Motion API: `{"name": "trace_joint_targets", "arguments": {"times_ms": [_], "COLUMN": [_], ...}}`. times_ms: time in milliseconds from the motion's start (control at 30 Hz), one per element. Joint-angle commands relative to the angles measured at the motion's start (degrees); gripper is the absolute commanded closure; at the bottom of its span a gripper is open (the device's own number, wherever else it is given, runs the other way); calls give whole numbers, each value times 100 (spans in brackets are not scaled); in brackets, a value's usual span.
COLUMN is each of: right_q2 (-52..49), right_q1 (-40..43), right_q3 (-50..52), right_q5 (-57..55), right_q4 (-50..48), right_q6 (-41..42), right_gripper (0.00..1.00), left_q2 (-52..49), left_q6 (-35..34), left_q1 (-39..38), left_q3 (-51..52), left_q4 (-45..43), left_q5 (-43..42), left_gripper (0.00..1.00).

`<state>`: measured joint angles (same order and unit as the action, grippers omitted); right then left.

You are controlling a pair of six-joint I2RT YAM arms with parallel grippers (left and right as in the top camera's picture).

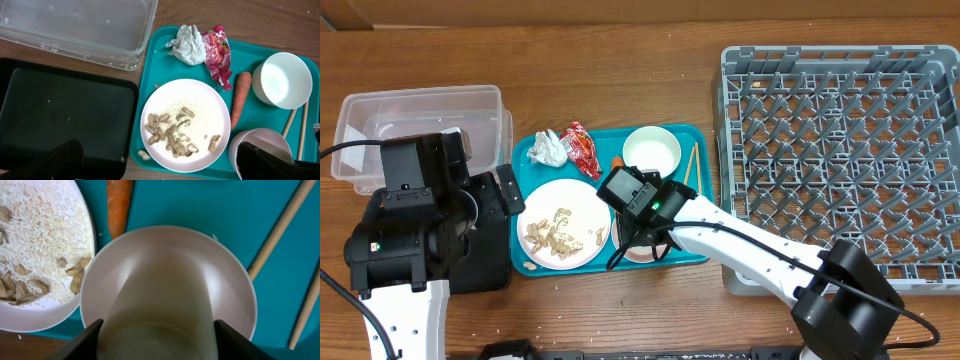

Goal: Sort waste into correct bins and load items into the dishwasher

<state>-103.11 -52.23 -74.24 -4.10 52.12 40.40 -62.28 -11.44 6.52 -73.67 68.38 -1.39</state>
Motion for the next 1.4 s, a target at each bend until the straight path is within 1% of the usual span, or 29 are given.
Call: {"name": "trace_joint_targets", "arguments": {"times_ms": [0, 200, 333, 400, 500, 600, 700, 867, 967, 1033, 1100, 1133, 1233, 1267, 1300, 1367], "right_q2": [249, 1038, 1722, 2055, 2472, 2651, 2608, 2417, 2262, 2140, 2044, 2015, 2083, 2155, 2245, 2465], "right_q1": [-11, 74, 452, 765, 1445, 2164, 2715, 3053, 3143, 3158, 3158, 3156, 3156, 3156, 3156, 3158], "right_q3": [-260, -911, -1169, -1176, -1172, -1161, -1071, -529, -160, 7, 85, 76, -111, -221, -337, -566], "right_q5": [-55, -271, -675, -848, -1246, -1318, -1182, -1150, -1141, -1075, -1012, -1023, -1016, -1008, -970, -859], "right_q4": [160, 850, 1532, 1871, 2457, 2763, 2771, 2597, 2199, 2028, 1967, 1945, 1947, 1971, 1989, 2006], "right_q6": [-17, 37, 35, 35, 35, -90, -452, -485, -485, -485, -485, -494, -535, -535, -551, -555], "right_gripper": [39, 39, 40, 40, 40, 39, 40, 39, 31, 29, 21, 18, 17, 16, 16, 14], "left_q2": [-24, -24, -26, -26, -26, -28, -28, -35, -35, -35, -35, -35, -35, -35, -35, -48], "left_q6": [118, 116, 116, 118, 116, 116, 114, 114, 107, 63, -68, -136, -85, 74, 317, 595], "left_q1": [31, 31, 31, 31, 31, 31, 31, 31, 31, 31, 31, 31, 22, 0, -52, -271], "left_q3": [-151, -151, -151, -151, -151, -151, -151, -151, -151, -151, -151, -151, -151, -151, -151, -151], "left_q4": [20, 15, 20, 20, 17, 15, -4, -4, -4, -9, -9, -7, 39, 39, 9, -155], "left_q5": [76, 74, 76, 76, 74, 74, 72, 70, -72, -227, -439, -573, -1115, -1392, -1711, -2138], "left_gripper": [0, 0, 0, 0, 0, 0, 0, 0, 0, 0, 0, 0, 0, 0, 2, 7]}}
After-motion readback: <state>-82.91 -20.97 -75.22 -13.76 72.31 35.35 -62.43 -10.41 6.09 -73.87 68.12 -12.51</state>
